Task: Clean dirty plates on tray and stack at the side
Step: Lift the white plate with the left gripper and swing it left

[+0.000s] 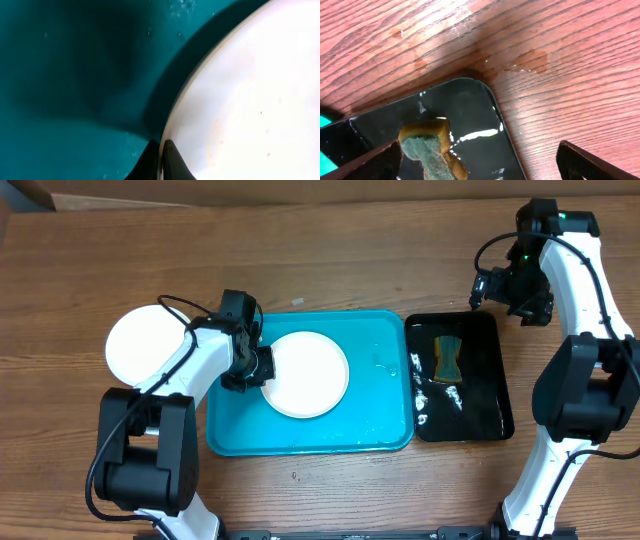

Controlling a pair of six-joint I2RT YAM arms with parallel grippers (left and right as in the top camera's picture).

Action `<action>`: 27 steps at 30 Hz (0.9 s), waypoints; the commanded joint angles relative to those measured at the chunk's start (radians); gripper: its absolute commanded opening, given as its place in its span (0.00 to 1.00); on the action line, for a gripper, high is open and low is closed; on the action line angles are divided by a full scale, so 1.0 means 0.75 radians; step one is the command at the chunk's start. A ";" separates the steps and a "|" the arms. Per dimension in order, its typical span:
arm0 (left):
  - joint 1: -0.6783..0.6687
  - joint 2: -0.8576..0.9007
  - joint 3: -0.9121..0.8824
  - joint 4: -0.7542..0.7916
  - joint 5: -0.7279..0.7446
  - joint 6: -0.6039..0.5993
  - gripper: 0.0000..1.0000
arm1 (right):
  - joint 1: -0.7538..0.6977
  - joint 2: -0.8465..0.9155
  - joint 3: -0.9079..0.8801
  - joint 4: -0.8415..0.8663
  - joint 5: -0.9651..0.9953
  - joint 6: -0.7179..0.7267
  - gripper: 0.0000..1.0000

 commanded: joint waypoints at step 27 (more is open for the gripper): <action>0.443 -0.321 0.576 -0.311 0.131 0.144 0.04 | 0.007 -0.036 0.021 0.004 -0.017 0.010 1.00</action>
